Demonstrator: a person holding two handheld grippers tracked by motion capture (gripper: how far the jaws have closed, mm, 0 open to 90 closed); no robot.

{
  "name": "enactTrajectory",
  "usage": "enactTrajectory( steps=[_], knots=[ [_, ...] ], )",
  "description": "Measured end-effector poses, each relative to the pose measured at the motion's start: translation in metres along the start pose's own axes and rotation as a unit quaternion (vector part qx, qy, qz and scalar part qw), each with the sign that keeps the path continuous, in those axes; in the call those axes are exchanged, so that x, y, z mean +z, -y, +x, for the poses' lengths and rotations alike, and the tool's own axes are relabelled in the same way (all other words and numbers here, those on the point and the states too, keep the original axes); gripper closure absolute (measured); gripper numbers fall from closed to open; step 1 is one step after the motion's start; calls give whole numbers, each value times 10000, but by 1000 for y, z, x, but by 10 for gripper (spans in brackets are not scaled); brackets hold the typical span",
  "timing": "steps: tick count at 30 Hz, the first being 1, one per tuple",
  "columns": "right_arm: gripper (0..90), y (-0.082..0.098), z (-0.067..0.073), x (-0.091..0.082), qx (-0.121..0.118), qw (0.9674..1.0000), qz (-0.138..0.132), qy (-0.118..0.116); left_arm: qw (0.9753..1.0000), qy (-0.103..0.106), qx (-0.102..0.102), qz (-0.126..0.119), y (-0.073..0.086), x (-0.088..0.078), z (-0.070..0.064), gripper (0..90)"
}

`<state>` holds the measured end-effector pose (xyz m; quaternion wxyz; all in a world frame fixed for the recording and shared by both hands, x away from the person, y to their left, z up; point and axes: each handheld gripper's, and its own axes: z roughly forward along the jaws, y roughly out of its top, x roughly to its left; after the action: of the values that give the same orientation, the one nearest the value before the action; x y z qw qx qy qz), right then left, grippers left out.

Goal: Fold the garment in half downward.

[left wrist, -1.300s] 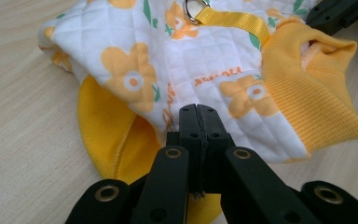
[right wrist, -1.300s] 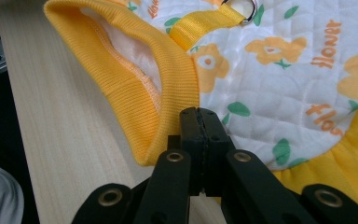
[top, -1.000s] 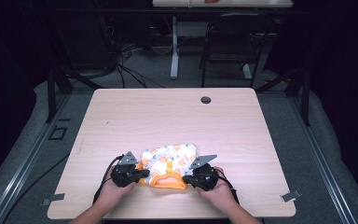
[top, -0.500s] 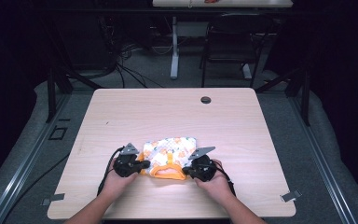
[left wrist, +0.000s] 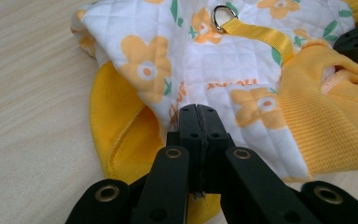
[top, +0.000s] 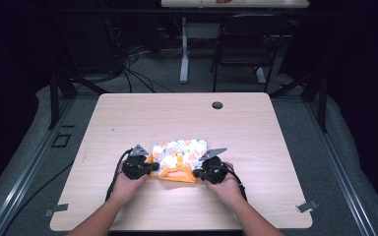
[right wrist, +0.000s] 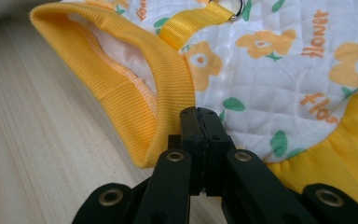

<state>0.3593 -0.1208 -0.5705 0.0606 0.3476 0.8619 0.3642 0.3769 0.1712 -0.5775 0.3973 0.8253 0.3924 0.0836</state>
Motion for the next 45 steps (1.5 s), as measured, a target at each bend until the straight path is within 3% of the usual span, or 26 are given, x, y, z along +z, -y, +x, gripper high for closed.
enactTrajectory(
  steps=[16,20,37,45],
  knots=[
    [900,-8,-6,5,34,9999,15,125,9998,-6,-163,-76,-2,3,5,900],
    [900,-10,-6,5,31,9998,70,167,9999,-79,-73,34,-6,4,4,900],
    [900,-15,-3,4,59,9997,81,237,9998,-127,-116,78,-11,3,3,900],
    [900,-25,2,-11,-28,9996,-176,211,9999,-81,-69,-70,-16,-10,-1,900]
  ],
)
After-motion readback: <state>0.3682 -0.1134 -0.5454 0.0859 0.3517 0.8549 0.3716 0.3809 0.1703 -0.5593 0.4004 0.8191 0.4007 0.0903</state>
